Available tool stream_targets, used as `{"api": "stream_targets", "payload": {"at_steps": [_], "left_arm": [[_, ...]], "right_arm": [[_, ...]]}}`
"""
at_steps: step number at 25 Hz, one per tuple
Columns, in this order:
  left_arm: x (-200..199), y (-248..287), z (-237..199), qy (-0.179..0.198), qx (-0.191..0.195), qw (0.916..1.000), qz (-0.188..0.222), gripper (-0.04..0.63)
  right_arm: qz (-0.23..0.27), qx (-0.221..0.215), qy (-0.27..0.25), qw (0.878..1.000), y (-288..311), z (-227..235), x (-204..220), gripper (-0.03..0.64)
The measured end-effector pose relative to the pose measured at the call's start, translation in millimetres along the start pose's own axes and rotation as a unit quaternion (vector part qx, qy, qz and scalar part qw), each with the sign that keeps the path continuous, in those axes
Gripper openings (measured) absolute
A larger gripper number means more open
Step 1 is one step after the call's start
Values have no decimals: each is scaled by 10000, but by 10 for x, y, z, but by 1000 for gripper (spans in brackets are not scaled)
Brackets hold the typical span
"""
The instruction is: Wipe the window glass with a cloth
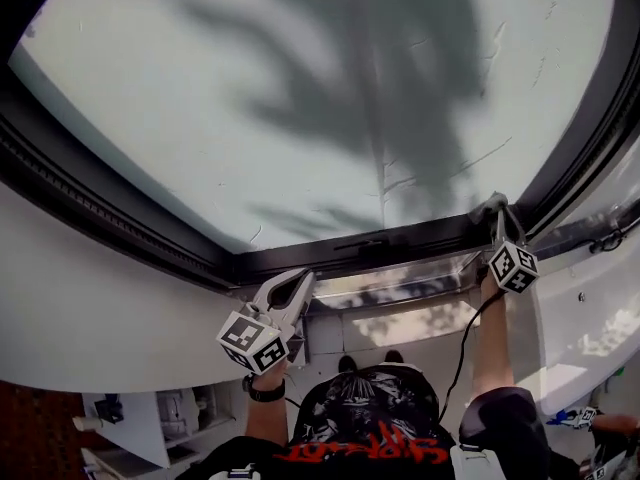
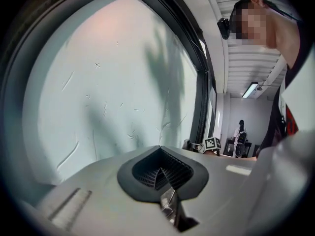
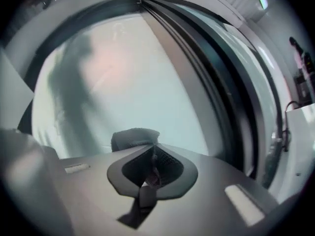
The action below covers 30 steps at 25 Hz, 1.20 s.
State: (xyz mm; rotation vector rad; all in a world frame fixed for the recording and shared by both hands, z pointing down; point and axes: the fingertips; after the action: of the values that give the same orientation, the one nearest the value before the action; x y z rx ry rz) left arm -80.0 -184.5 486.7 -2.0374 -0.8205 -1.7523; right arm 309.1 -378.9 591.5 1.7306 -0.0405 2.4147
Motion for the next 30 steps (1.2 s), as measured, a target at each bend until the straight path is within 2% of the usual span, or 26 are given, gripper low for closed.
{"api": "stream_targets", "payload": {"at_steps": [2,4,6,8,10,12,13,16,18,21,23,25,28,30], "left_arm": [[73,-81,-42,0,-100,9999,-63,0],[174,-193,-62,-2,-166,9998,-134,0],[310,-325,-39,-25,-133,9997,-221,0],[474,-484,23,-51,24,9992,-398,0],[618,-673,88,-78,225,9980,-578,0],[706,-875,93,-231,318,9977,-551,0],[736,-978,82,-345,334,9978,-461,0],[795,-1254,47,-624,555,9964,-151,0],[789,-1322,-23,-744,798,9940,-21,0],[787,-1324,-99,-530,847,9949,-125,0],[714,-1355,-194,-316,580,9978,-82,0],[594,-1392,-329,-268,294,9992,77,0],[561,-1389,-487,-506,106,9984,223,0],[642,-1303,-492,-632,146,9978,111,0]], "right_arm": [[439,-1204,35,9918,-161,-863,-3,15],[452,-2497,67,9672,-341,-1862,164,15],[110,-3502,-25,9366,-538,-2798,458,15],[-322,-4109,-227,9108,-704,-3571,809,15],[-651,-4498,-346,8901,-813,-4196,1131,16],[-905,-4786,-405,8724,-859,-4689,1424,16],[-1084,-4831,-428,8678,-854,-4880,1584,16],[-1652,-4625,-508,8696,-764,-5342,1981,17],[-1819,-4525,-570,8712,-659,-5622,2099,16],[-2012,-4268,-764,8784,-515,-5765,2286,17],[-2071,-4066,-798,8862,-473,-5665,2332,17],[-1916,-4003,-825,8923,-485,-5491,2222,17],[-1468,-3814,-964,9076,-518,-5057,1896,17],[-1275,-3524,-1070,9209,-485,-4683,1693,17]]}}
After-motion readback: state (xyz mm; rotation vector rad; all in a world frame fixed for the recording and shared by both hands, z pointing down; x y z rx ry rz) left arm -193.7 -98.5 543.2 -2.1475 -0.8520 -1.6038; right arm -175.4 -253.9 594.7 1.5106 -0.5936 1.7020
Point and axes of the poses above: the fingertips, and each gripper's own axes: y forward along the fingers, z to its right, x out of its underside, and after that the axes turned 3 degrees about x, right-handed
